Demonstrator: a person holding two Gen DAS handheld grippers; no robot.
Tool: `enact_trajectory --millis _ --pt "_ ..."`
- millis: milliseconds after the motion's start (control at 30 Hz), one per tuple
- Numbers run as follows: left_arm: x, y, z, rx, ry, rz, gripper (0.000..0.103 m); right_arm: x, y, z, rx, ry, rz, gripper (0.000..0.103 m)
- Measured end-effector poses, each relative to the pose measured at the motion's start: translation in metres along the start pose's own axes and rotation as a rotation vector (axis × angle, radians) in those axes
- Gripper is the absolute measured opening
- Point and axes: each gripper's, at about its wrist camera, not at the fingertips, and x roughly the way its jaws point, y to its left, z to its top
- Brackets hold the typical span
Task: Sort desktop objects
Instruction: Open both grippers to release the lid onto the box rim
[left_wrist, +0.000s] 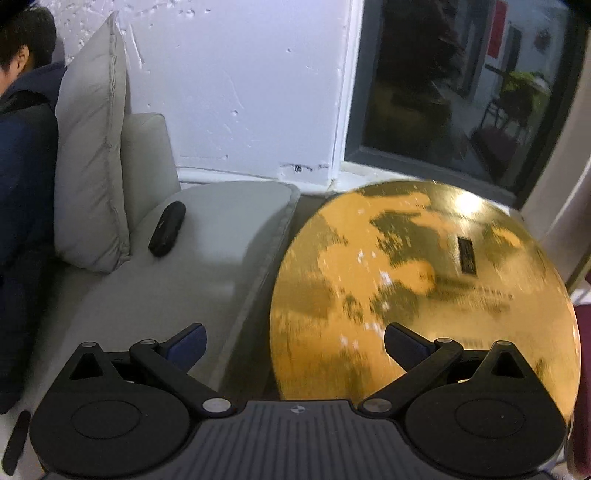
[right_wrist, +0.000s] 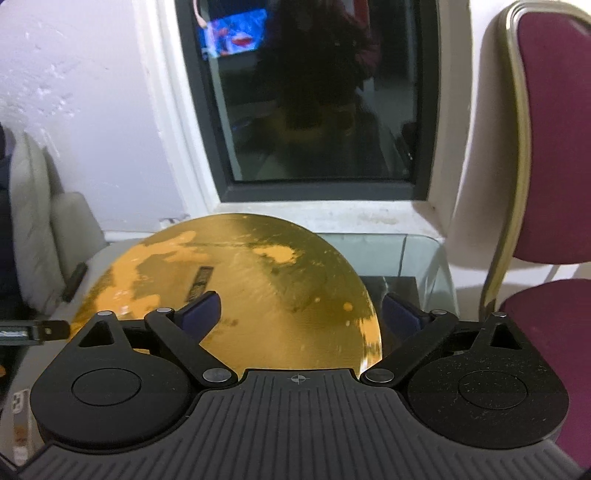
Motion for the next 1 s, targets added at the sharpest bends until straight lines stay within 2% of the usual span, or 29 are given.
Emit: enact_trajectory --millis 133,333,433,500,533,600,667,700,733,1000 --pt "-0.01 -0.006 -0.015 0.038 0.03 0.017 0.102 -0.028 0.003 -0.02 0.042 0.014 0.011 0.098" --pt "-0.015 -0.005 -0.034 0.013 0.074 0.064 0.102 -0.057 0.002 -0.048 0.108 0.058 -0.003 0.098" --pt "-0.018 -0.01 -0.04 0.035 0.065 0.069 0.102 -0.066 0.003 -0.056 0.102 0.058 -0.036 0.098" --pt "-0.014 -0.014 -0.041 0.053 0.065 0.079 0.102 -0.066 0.004 -0.058 0.079 0.061 -0.061 0.093" --pt "-0.013 -0.016 -0.04 0.056 0.069 0.085 0.102 -0.064 0.005 -0.059 0.069 0.068 -0.073 0.092" --pt "-0.007 -0.018 -0.037 0.062 0.072 0.088 0.102 -0.057 0.007 -0.06 0.051 0.083 -0.086 0.079" --pt "0.0 -0.021 -0.032 0.074 0.071 0.097 0.102 -0.047 0.009 -0.059 0.028 0.104 -0.084 0.058" --pt "0.003 -0.023 -0.029 0.079 0.068 0.105 0.102 -0.039 0.011 -0.057 0.017 0.114 -0.082 0.055" --pt "0.007 -0.024 -0.025 0.084 0.066 0.114 0.102 -0.032 0.013 -0.054 0.006 0.121 -0.08 0.052" --pt "0.039 -0.032 -0.006 0.118 0.1 0.122 0.102 0.035 0.017 -0.033 -0.043 0.206 -0.142 0.052"
